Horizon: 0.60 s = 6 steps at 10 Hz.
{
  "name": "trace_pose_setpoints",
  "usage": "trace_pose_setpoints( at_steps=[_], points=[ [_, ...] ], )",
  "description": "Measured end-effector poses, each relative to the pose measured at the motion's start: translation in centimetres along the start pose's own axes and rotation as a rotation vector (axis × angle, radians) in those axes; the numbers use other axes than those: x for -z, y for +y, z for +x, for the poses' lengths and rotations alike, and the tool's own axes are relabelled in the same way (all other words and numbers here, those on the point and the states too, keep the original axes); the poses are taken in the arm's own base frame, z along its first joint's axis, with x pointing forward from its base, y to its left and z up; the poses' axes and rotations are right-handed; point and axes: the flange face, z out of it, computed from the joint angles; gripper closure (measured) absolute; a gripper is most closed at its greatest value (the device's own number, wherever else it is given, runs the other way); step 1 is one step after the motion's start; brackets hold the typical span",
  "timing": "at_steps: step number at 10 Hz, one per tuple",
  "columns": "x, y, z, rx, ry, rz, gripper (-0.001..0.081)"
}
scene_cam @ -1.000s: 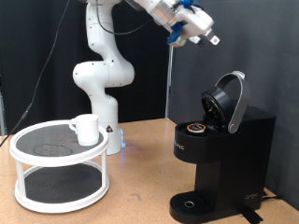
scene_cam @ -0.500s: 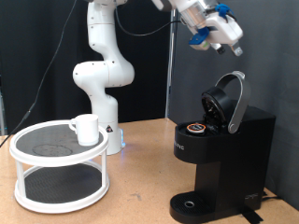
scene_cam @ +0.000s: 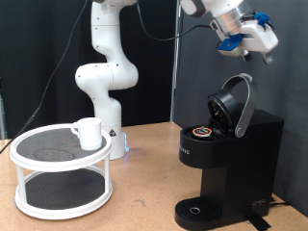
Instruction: Make a cup of coffee with the keurig machine
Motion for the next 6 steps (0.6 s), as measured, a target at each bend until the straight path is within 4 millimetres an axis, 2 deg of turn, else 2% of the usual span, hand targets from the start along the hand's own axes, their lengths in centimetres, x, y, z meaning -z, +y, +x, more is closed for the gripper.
trace_pose_setpoints(
  at_steps=[3,5,6],
  points=[
    [-2.9,1.5,-1.4,0.007,0.01,-0.001,0.0072],
    [-3.1,1.7,-1.4,0.02,0.011,-0.003,0.0072],
    [-3.1,1.7,-1.4,0.023,0.013,-0.004,0.021]
  ],
)
